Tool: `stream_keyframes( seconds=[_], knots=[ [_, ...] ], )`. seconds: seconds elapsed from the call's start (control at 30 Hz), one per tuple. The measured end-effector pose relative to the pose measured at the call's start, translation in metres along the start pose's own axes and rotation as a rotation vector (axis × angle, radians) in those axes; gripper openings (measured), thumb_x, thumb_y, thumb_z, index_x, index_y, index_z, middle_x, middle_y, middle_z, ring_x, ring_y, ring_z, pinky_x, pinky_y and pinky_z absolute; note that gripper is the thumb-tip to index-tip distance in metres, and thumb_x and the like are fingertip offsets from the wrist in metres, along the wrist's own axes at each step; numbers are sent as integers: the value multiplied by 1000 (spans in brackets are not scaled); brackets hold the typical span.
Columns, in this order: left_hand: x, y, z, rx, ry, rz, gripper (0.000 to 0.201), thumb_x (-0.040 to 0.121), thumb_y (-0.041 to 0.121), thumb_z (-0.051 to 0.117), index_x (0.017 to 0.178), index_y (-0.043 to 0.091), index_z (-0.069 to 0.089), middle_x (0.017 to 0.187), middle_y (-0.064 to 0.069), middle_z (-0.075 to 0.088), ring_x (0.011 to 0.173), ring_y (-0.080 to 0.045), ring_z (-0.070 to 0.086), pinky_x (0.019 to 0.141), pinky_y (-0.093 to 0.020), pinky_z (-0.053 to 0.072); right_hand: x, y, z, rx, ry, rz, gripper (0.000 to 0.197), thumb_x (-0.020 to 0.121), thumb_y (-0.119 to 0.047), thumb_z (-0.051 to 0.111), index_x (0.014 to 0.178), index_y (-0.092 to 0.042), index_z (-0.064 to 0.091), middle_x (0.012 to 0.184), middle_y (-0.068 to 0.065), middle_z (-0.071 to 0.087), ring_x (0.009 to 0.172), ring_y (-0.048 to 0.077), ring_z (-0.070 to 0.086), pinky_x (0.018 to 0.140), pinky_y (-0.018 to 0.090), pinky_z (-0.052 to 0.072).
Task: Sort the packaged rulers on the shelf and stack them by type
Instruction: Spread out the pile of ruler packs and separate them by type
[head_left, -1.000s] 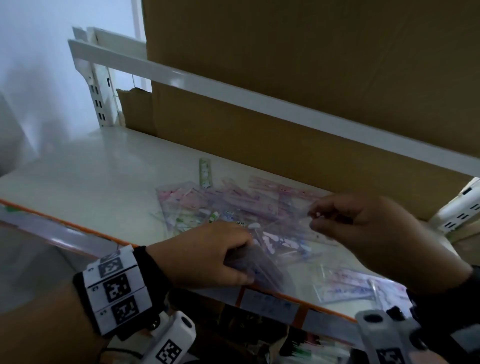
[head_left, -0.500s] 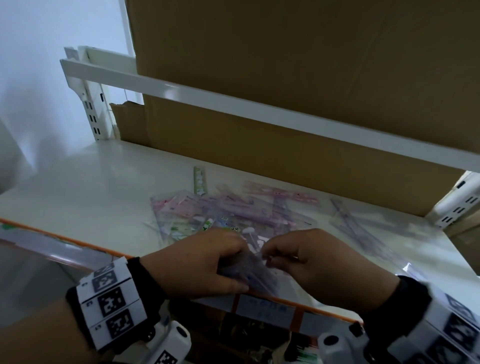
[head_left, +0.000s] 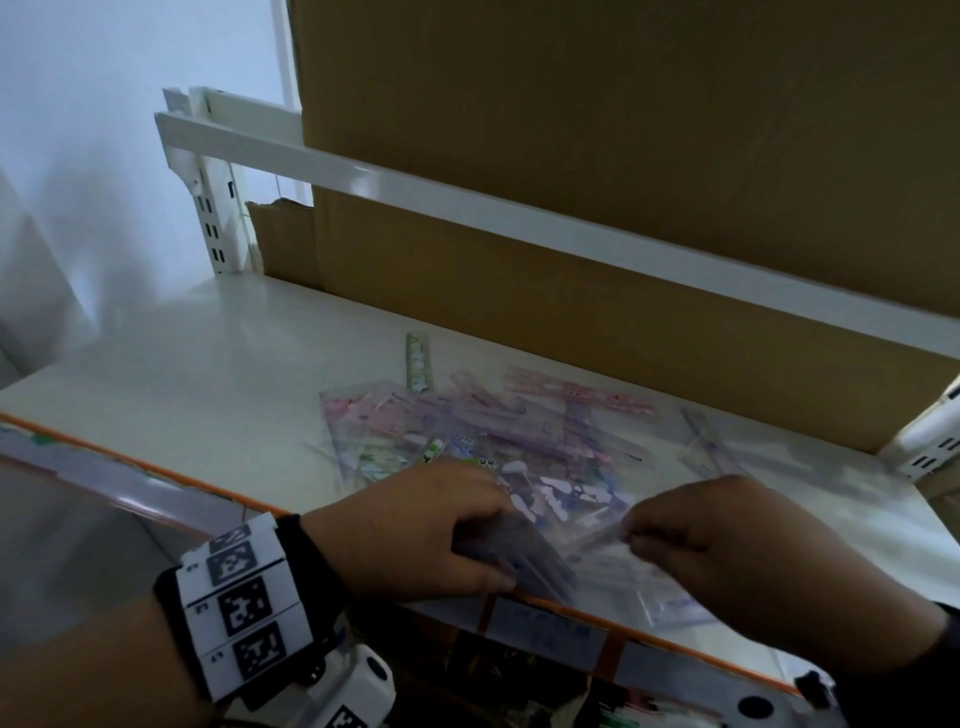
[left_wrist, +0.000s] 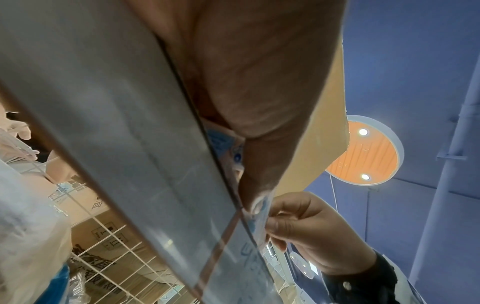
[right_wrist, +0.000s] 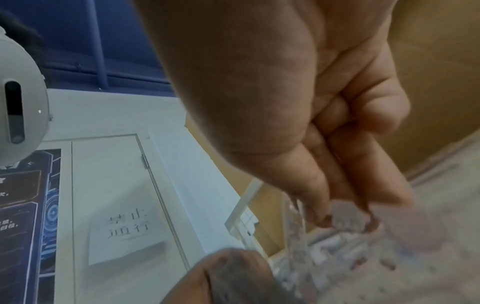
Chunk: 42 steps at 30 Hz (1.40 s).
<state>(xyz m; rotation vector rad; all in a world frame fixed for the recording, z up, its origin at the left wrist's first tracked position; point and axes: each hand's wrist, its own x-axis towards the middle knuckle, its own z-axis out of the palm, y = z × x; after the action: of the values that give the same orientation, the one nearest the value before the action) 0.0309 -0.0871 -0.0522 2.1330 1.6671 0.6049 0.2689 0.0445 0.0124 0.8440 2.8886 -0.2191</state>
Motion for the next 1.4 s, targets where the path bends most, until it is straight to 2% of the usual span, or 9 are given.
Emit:
stream_keyframes(
  seconds=[0.27,0.43,0.53,0.63,0.73,0.87,1.07,1.2,1.4],
  knots=[
    [1,0,1,-22,41,-23,55,76,51,74,122,28,55,109,10,57,99,-5,52,85,-28,45,41,-44,11,36,-13,-291,18,94,-31,59,103,-30,74,84,-10,69,76,5,58,71,23,43],
    [0,1,1,45,-3,-8,42,83,53,68,100,15,63,96,2,59,92,-13,52,81,-37,44,59,-20,-2,404,-15,-85,14,92,-29,65,105,-32,70,87,-18,72,79,-4,66,76,17,52],
    [1,1,1,59,-6,-10,44,84,55,66,99,14,64,95,0,59,90,-16,53,80,-38,44,76,-2,-6,73,-95,-124,71,83,-50,70,142,-52,31,145,-16,42,133,8,39,109,27,29],
    [-1,1,3,25,28,-7,38,83,53,68,87,16,58,86,2,54,82,-14,49,73,-37,43,89,1,-1,-52,-348,-193,95,82,-56,70,125,-82,-11,161,-13,15,143,13,22,111,32,20],
    [-2,0,3,20,21,-33,39,82,57,66,96,21,61,91,7,55,87,-10,51,77,-37,45,97,12,0,-116,-224,-229,72,87,-37,69,144,-52,29,150,-7,40,133,17,40,107,34,36],
    [-2,-2,5,37,24,-32,42,82,59,64,91,18,58,89,4,53,85,-13,50,76,-39,44,90,47,1,-73,-112,-25,36,86,-27,69,117,-40,56,108,-9,63,91,6,58,78,27,48],
    [0,-3,5,27,13,-41,43,82,59,64,92,17,59,89,4,52,85,-12,49,76,-37,44,78,87,-9,-17,-166,170,31,82,-24,76,100,-42,59,106,-11,61,91,1,55,72,19,40],
    [0,-3,4,25,12,-44,43,81,59,66,95,18,60,91,6,54,86,-9,50,76,-34,44,79,83,-9,-51,-146,198,39,86,-36,72,123,-30,60,128,-4,57,104,10,53,86,25,42],
    [0,-1,2,5,30,-21,39,81,57,67,86,19,58,87,6,53,84,-10,50,75,-36,44,100,34,1,-76,-232,60,89,80,-57,70,151,-29,25,149,5,42,126,22,48,102,34,42]
  ],
)
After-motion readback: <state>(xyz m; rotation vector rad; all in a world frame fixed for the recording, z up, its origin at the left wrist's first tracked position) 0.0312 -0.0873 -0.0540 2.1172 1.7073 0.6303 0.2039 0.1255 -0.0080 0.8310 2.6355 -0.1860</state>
